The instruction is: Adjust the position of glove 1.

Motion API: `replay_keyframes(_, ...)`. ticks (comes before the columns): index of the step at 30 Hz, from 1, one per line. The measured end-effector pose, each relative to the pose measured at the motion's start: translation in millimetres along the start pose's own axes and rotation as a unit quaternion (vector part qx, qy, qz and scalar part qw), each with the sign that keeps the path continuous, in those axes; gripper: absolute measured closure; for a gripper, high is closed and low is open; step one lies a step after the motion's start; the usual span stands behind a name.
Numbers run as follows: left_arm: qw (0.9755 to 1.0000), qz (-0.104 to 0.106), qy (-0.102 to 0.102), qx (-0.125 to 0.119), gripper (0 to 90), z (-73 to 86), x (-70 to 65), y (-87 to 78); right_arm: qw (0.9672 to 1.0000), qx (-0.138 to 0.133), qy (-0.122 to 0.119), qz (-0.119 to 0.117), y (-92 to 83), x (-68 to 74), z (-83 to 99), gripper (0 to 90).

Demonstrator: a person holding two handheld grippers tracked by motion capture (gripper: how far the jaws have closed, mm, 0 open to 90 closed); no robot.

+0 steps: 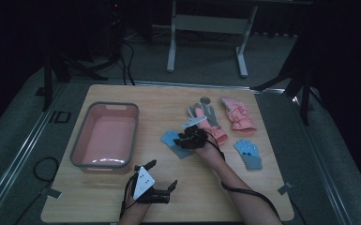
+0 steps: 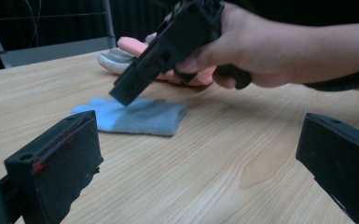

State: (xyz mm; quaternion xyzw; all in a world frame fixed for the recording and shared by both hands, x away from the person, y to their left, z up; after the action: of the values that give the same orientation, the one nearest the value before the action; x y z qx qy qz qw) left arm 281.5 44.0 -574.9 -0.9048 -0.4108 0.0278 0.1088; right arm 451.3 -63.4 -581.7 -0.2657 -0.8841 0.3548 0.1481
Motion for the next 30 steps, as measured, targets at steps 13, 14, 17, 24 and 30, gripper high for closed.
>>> replay_keyframes(13,1.0,0.0,-0.001,0.002,0.0,0.1,0.4,0.4,0.9999,-0.006,0.013,0.007,14.7,2.4,13.1,82.2)
replay_keyframes(14,1.0,-0.001,-0.002,0.002,0.0,0.1,0.5,0.3,0.9996,-0.009,0.025,0.012,14.5,3.1,12.6,83.3)
replay_keyframes(17,1.0,-0.002,-0.004,0.001,0.0,0.1,1.0,0.2,0.9983,-0.012,0.043,0.037,8.4,5.5,10.2,85.1)
replay_keyframes(24,1.0,-0.004,-0.003,0.0,0.0,0.0,0.6,0.0,0.9879,-0.061,0.112,0.088,-45.1,18.8,-1.1,85.5)
replay_keyframes(30,1.0,-0.007,0.0,0.001,0.0,0.0,0.7,0.2,0.9779,-0.081,0.141,0.132,-91.2,33.1,7.2,85.5)
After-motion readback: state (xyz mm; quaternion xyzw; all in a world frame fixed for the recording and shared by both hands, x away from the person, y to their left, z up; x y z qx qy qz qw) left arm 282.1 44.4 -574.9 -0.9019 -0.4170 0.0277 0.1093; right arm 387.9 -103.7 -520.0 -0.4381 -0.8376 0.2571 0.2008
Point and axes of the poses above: each handheld gripper's, and its own axes: y roughly forward along the jaws, z roughly out of its underside, x roughly to its left, the point moved 7 cm from there along y, roughly forward along the jaws, and after that the axes turned 2 degrees about y, right-handed, at the moved point
